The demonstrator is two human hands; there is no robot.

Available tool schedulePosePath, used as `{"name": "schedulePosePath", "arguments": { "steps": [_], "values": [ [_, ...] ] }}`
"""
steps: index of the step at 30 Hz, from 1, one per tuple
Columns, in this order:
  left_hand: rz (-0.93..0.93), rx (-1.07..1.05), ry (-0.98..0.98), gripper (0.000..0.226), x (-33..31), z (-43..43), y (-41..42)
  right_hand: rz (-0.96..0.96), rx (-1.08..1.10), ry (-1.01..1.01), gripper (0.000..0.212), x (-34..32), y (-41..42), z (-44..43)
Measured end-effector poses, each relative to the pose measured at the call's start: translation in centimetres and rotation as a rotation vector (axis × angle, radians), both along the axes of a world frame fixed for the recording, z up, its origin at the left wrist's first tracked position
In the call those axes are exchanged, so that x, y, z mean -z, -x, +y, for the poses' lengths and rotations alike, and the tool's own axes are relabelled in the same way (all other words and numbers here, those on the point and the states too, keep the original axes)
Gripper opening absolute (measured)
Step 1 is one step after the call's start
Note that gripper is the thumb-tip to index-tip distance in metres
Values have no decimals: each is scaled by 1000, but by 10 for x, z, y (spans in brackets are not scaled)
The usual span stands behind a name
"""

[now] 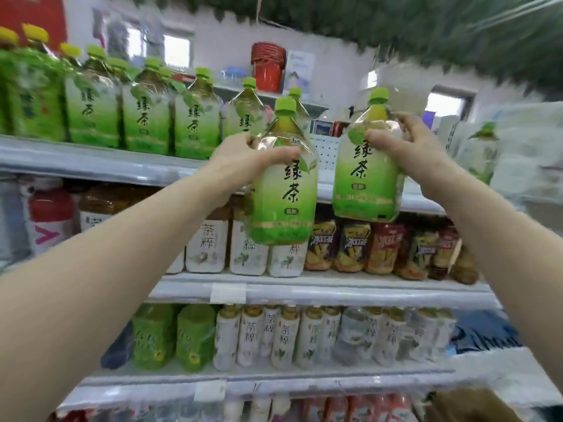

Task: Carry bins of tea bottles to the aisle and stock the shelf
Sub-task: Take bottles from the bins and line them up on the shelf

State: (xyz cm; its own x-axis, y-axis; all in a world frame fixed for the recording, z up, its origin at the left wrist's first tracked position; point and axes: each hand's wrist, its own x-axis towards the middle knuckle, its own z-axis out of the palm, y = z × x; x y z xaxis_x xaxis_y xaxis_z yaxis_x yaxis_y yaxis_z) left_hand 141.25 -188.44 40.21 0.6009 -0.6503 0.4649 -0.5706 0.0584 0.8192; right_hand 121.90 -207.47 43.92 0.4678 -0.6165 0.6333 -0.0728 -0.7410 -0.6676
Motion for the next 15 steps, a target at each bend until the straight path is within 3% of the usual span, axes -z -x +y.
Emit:
{"name": "schedulePosePath", "arguments": {
  "steps": [3, 4, 7, 15],
  "values": [
    [30, -46, 6, 64, -11, -19, -3, -52, -96, -70, 64, -25, -23, -33],
    [36, -63, 12, 66, -14, -24, -2, -64, -129, -88, 66, -33, -32, -43],
    [45, -86, 27, 102, -19, -36, -3, -73, -192, -84, 66, -50, -57, -68],
    [39, -139, 112, 124, -33, -63, -14, -41, -326, -89, 65, -50, -101, -135]
  ]
}}
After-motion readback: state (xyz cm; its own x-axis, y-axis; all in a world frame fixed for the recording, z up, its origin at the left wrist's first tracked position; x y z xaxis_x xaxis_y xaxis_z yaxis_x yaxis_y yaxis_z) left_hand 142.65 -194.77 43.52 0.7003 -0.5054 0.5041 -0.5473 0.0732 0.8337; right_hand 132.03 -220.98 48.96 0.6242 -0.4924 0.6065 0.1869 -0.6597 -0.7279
